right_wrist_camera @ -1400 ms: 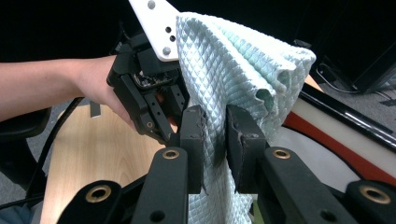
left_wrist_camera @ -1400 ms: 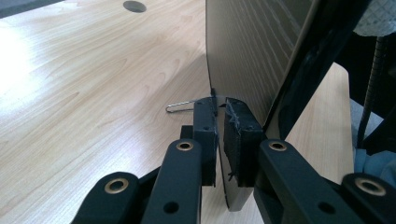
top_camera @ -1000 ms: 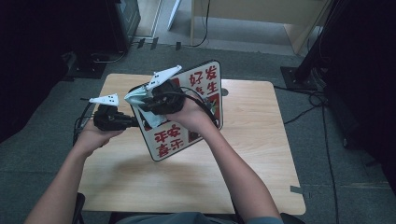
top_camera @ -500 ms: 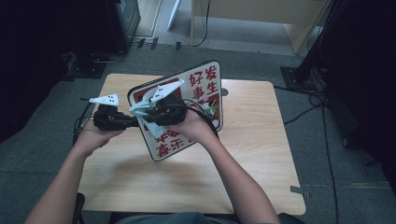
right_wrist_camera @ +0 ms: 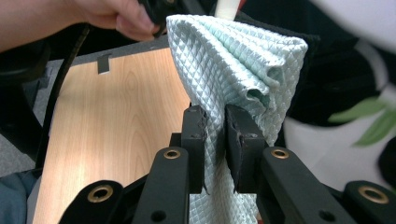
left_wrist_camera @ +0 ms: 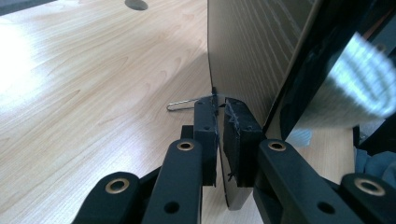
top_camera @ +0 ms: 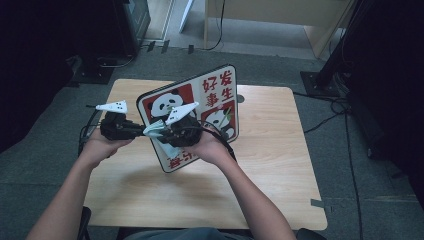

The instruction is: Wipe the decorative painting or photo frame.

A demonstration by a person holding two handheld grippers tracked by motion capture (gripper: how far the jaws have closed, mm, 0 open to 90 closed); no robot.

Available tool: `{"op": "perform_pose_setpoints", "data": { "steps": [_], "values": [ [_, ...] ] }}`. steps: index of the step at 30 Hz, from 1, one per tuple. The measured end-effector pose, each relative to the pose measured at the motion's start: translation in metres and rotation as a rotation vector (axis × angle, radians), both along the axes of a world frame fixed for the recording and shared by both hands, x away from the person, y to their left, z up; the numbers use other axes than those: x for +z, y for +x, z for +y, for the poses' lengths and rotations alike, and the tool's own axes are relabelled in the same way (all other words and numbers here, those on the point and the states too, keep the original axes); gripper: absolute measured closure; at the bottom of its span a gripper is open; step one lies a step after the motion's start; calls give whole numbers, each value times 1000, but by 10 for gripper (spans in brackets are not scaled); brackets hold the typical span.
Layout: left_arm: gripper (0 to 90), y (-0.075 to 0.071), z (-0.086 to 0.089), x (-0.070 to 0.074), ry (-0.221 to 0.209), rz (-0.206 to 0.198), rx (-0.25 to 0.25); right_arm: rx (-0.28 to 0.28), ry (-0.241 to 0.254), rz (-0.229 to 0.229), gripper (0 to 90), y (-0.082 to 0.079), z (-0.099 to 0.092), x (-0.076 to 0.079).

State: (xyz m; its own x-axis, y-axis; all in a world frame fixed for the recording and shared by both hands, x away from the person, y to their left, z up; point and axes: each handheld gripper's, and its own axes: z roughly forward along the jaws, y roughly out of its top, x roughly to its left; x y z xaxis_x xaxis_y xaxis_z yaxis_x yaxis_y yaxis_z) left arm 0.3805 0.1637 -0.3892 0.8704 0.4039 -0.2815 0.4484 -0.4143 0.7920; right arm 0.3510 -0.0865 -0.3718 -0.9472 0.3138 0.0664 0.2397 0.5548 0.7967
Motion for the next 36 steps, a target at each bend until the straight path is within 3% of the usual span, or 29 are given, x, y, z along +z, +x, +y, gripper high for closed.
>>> {"op": "perform_pose_setpoints", "data": {
  "steps": [6,14,26,36],
  "values": [
    [845,0,0,0,-1,5,2,5,-37,-10,788,-6,-1,-19],
    [845,-1,0,0,-2,10,4,11,-51,21,792,-12,-4,-43],
    [844,-1,0,0,-7,12,2,26,-83,30,795,-19,-8,-75],
    [841,-2,0,-1,-7,9,0,31,-141,83,797,-23,-8,-99]
  ]
}}
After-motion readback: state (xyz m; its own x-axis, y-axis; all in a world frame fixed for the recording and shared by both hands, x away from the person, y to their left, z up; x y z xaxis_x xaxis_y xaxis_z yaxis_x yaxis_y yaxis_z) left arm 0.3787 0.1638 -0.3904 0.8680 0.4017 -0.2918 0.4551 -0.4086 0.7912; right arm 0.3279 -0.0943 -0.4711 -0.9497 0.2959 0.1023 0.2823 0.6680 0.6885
